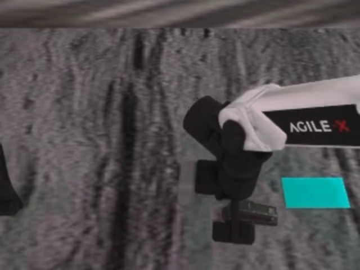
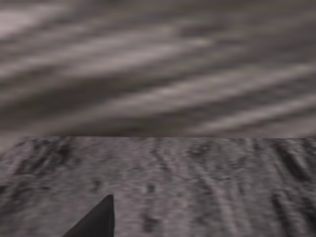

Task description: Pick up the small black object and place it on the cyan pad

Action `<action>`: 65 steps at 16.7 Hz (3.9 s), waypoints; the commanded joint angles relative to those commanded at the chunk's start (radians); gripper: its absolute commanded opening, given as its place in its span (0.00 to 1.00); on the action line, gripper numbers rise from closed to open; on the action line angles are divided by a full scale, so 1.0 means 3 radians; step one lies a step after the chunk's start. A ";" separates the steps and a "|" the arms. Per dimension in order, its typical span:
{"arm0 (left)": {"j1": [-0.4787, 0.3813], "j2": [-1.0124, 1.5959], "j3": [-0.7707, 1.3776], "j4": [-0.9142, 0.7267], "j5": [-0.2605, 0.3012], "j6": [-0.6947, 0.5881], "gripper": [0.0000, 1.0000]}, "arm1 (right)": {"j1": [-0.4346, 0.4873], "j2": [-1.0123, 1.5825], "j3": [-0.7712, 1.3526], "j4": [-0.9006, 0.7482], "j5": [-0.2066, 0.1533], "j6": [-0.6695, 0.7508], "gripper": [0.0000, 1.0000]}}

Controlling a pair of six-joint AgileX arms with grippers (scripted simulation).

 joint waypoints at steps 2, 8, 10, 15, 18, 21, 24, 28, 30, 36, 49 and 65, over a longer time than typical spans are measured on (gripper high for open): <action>0.0000 0.0000 0.0000 0.0000 0.0000 0.0000 1.00 | 0.0000 0.0001 -0.0002 0.0002 0.0000 0.0000 1.00; 0.0000 0.0000 0.0000 0.0000 0.0000 0.0000 1.00 | 0.0000 0.0001 -0.0002 0.0002 0.0000 0.0000 0.62; 0.0000 0.0000 0.0000 0.0000 0.0000 0.0000 1.00 | 0.0000 0.0001 -0.0002 0.0002 0.0000 0.0000 0.47; 0.0000 0.0000 0.0000 0.0000 0.0000 0.0000 1.00 | 0.0000 0.0001 -0.0002 0.0002 0.0000 0.0000 0.10; 0.0000 0.0000 0.0000 0.0000 0.0000 0.0000 1.00 | 0.0000 0.0001 -0.0002 0.0002 0.0000 0.0000 0.00; 0.0000 0.0000 0.0000 0.0000 0.0000 0.0000 1.00 | 0.0000 0.0001 -0.0002 0.0002 0.0000 0.0000 0.00; 0.0000 0.0000 0.0000 0.0000 0.0000 0.0000 1.00 | 0.0000 0.0001 -0.0002 0.0002 0.0000 0.0000 0.00; 0.0000 0.0000 0.0000 0.0000 0.0000 0.0000 1.00 | -0.0001 -0.0067 0.0117 -0.0135 -0.0001 -0.0003 0.00; 0.0000 0.0000 0.0000 0.0000 0.0000 0.0000 1.00 | 0.0001 -0.0166 0.0286 -0.0400 -0.0003 -0.0002 0.00; 0.0000 0.0000 0.0000 0.0000 0.0000 0.0000 1.00 | 0.0020 -0.0470 0.0725 -0.1179 -0.0003 -0.0012 0.00; 0.0000 0.0000 0.0000 0.0000 0.0000 0.0000 1.00 | -0.0240 -0.0593 0.0859 -0.0921 0.0152 0.1212 0.00; 0.0000 0.0000 0.0000 0.0000 0.0000 0.0000 1.00 | -0.1592 -0.0903 0.0393 -0.1131 0.0250 0.6805 0.00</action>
